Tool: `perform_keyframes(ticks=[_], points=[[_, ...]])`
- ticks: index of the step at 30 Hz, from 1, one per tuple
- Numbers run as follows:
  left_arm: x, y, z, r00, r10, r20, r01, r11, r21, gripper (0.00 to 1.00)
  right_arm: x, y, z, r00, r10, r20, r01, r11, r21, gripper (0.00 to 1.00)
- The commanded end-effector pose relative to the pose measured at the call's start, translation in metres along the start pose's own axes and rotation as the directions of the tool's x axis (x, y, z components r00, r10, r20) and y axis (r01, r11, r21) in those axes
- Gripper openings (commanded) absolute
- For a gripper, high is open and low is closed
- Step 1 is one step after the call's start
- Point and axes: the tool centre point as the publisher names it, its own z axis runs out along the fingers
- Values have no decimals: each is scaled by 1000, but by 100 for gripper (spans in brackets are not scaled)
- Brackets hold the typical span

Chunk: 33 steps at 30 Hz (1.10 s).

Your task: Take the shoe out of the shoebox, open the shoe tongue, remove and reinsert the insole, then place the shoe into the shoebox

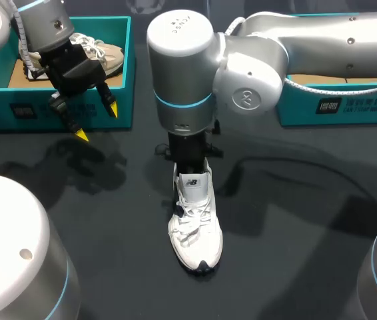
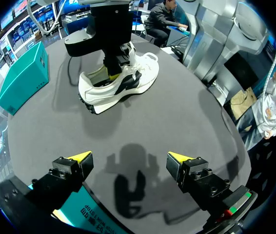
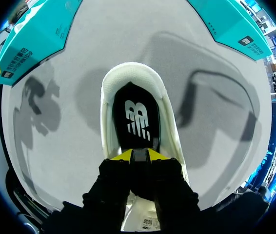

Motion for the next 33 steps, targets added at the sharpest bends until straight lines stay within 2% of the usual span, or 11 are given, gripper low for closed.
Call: perform_keyframes(ticks=[1,7,9,11,14,25,33], points=[[0,0,-1,1000,1,-1,-1,1000,-2,100,3,1,0,1000,-1,13,0,1000,14,25],[0,0,-1,1000,1,-1,-1,1000,-2,100,1,1,2,1000,-13,28,12,1000,25,49],[0,0,-1,1000,1,-1,-1,1000,-2,100,0,1,2,999,-14,30,13,1000,26,60],[0,0,-1,1000,1,-1,-1,1000,-2,100,-1,1,2,999,-14,33,13,1000,28,87],[0,0,-1,1000,1,-1,-1,1000,-2,100,-4,1,1,999,-11,37,9,1000,30,100],[0,0,-1,1000,1,-1,-1,1000,-2,100,-6,-5,-3,999,17,39,-19,997,70,100],[0,0,-1,1000,1,-1,-1,1000,-2,100,-6,-8,-5,999,34,32,-36,998,49,100]])
